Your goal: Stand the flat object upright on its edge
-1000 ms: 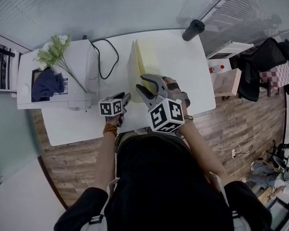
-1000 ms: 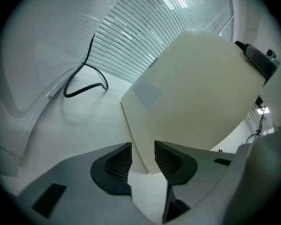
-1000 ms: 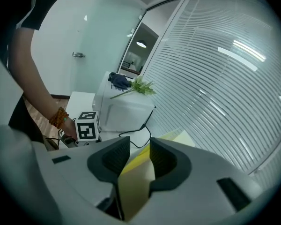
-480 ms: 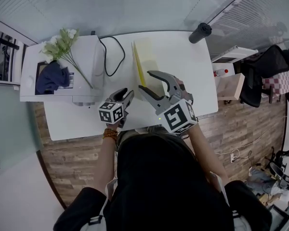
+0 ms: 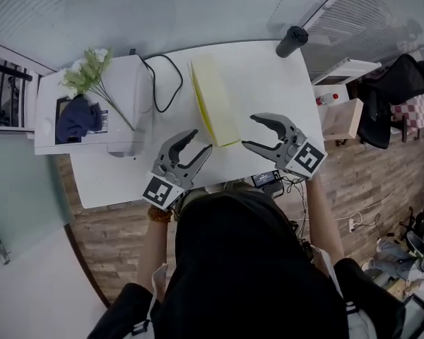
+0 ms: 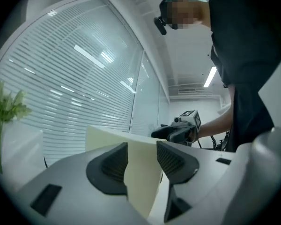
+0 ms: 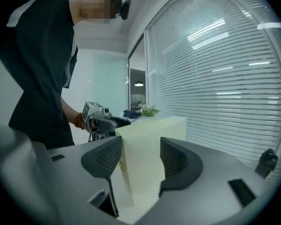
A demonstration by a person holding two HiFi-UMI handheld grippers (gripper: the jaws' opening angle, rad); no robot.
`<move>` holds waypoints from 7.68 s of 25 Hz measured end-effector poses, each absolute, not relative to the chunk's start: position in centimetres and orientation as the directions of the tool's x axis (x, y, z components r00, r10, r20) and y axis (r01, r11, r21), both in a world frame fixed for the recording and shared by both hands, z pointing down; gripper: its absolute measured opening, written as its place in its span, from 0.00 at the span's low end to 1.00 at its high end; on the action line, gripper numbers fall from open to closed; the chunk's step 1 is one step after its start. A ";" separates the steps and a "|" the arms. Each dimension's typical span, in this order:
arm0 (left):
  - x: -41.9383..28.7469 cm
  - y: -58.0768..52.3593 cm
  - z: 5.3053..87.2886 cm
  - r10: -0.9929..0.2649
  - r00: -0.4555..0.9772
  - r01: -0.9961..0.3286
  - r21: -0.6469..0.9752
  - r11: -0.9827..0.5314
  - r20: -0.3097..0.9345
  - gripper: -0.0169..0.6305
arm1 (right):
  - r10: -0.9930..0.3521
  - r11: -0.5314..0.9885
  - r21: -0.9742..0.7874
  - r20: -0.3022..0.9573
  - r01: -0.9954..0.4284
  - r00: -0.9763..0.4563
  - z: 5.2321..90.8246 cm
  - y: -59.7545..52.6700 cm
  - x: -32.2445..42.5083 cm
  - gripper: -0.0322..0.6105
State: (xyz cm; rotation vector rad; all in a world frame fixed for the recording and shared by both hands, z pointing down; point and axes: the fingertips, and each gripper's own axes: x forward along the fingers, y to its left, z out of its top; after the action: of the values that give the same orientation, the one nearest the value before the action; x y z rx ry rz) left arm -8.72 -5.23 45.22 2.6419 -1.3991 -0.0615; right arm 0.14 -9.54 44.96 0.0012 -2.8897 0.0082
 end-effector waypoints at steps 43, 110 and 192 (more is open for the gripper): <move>-7.0 -5.7 46.7 -0.746 0.644 -0.764 0.087 -0.639 0.170 0.42 | -0.025 0.985 0.167 0.337 0.034 -0.941 48.1 -6.4 -3.7 0.42; -12.7 -2.4 43.3 -0.878 0.478 -0.874 0.089 -0.479 -0.032 0.16 | -0.544 0.839 0.047 0.105 -0.542 -0.833 43.0 -5.3 -1.3 0.35; -7.2 10.9 39.7 -0.974 0.224 -0.973 -0.059 -0.223 -0.015 0.05 | -0.639 0.762 0.185 0.055 -0.621 -0.767 39.5 7.8 3.9 0.07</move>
State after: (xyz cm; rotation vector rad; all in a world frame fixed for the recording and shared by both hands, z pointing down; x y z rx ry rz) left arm -7.17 10.88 39.65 2.5005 -1.9919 0.0396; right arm 3.86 7.82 39.50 1.0195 -2.8400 -0.2368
